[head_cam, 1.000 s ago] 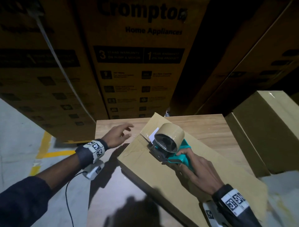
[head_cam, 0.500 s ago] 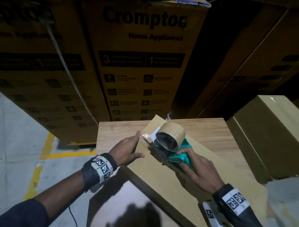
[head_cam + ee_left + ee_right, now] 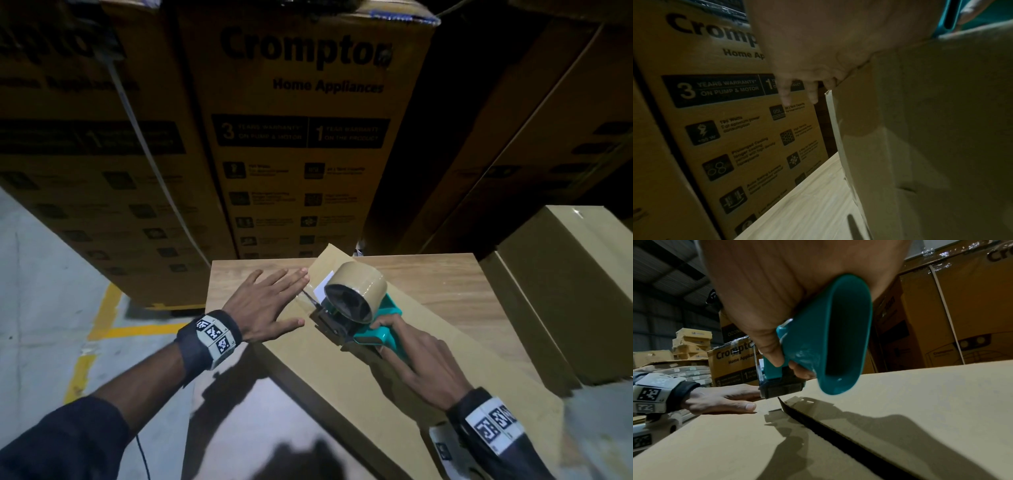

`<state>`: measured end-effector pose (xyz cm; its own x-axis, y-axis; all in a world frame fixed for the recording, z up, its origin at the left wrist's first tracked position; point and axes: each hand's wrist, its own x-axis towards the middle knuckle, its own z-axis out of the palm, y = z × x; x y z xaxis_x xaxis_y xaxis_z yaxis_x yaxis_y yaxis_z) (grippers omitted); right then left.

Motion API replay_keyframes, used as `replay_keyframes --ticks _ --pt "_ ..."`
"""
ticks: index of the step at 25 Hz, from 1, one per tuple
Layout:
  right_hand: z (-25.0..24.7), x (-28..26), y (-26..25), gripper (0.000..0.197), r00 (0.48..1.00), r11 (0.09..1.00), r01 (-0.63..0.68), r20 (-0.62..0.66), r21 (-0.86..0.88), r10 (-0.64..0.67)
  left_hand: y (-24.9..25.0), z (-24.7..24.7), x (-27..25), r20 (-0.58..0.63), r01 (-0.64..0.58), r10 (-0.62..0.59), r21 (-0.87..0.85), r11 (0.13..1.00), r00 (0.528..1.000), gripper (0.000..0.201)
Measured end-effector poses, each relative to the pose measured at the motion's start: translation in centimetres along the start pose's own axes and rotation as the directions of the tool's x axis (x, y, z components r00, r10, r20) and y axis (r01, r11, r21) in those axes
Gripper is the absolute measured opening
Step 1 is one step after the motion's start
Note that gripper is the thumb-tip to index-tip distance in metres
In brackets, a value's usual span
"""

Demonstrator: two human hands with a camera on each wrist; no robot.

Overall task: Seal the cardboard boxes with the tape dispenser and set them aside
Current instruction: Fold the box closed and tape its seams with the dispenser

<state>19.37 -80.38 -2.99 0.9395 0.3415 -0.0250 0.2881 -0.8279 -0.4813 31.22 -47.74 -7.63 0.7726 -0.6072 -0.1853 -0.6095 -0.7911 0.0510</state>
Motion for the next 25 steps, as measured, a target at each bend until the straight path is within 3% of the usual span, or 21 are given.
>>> replay_keyframes --ticks 6,12,17,22,25 --pt "-2.1 -0.5 0.3 0.036 1.0 0.999 -0.009 0.016 -0.044 0.01 0.5 -0.6 0.2 -0.008 0.035 -0.035 0.082 0.996 0.999 0.105" --pt "-4.7 -4.9 0.8 0.035 0.998 0.989 -0.068 -0.001 -0.131 0.068 0.4 -0.2 -0.1 0.03 0.099 -0.1 0.053 0.994 0.994 0.112" --pt "-6.1 -10.1 3.1 0.043 0.982 0.968 -0.185 0.001 -0.172 0.187 0.4 -0.2 0.0 0.04 0.129 -0.129 0.015 0.992 0.991 0.11" --pt "-7.3 -16.0 5.4 0.076 0.934 0.918 -0.35 -0.002 -0.183 0.356 0.1 0.2 0.1 0.045 0.123 -0.124 0.022 0.992 0.991 0.107" --pt "-7.7 -18.4 4.9 0.067 0.915 0.906 -0.403 -0.036 -0.13 0.402 0.1 0.4 0.2 0.039 0.125 -0.126 0.019 0.992 0.991 0.107"
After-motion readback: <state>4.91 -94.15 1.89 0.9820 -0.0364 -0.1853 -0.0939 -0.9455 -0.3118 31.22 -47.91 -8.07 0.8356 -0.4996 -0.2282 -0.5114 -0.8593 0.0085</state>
